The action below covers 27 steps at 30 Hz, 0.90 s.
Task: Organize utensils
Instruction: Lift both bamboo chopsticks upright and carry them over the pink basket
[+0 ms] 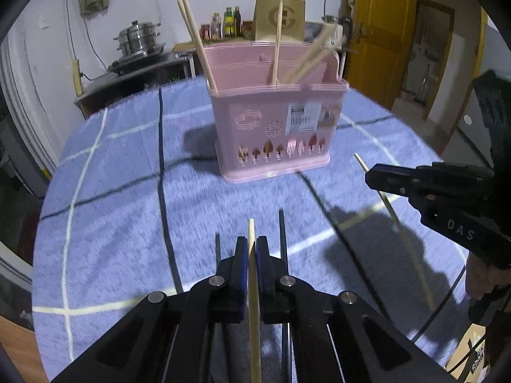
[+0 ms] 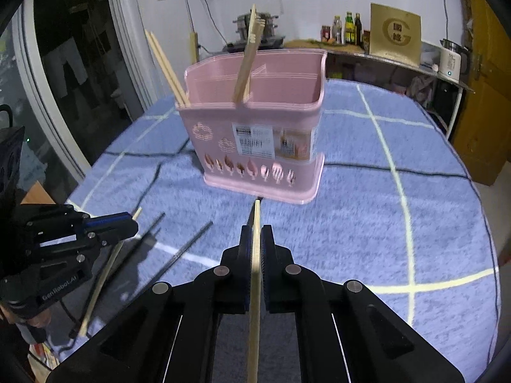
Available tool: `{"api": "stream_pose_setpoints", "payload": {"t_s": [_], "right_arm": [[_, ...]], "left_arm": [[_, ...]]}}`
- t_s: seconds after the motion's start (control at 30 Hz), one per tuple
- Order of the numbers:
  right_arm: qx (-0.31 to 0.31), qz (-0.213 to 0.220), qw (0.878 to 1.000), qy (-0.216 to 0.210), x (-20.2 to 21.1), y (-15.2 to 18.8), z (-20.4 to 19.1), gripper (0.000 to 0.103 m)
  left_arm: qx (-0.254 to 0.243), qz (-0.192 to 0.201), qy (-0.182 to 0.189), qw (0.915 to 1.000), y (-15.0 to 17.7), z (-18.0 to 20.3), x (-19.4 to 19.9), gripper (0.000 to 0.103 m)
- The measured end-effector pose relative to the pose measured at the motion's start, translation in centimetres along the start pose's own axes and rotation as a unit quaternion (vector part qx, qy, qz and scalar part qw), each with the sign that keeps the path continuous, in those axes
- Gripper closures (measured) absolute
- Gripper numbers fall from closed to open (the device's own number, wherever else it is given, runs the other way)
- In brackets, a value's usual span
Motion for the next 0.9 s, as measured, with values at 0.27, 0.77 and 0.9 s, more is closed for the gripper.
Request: {"api": "stream_pose_setpoints", "payload": {"t_s": [0.27, 0.77, 0.9], "right_arm": [[0.006, 0.056, 0.998, 0.009, 3.8, -3.3, 0.4, 0.098], [0.015, 0.109, 0.994, 0.022, 7.3, -5.4, 0.5, 0.098], [0.021, 0.106, 0.994, 0.019, 7.3, -4.8, 0.3, 0.098]], "left_arm": [[0.012, 0.053, 0.009, 0.9985, -4.0, -0.2, 4.2, 0.098], [0.028, 0.106, 0.029, 0.9936, -6.7, -0.3, 8.6, 0.098], [0.032, 0.106, 0.035, 0.9932, -5.9, -0.5, 8.9, 0.098]]}}
Point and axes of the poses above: each gripper's, at about its wrist camera, not at the fingertips, and x roughly against the way its jaws point, z to its right, y to its underside, the point moved 4 cm from there along -x, roughly the way its jaws point, and after that the axes turned 14 degrees about x, right-handed, at the moved point
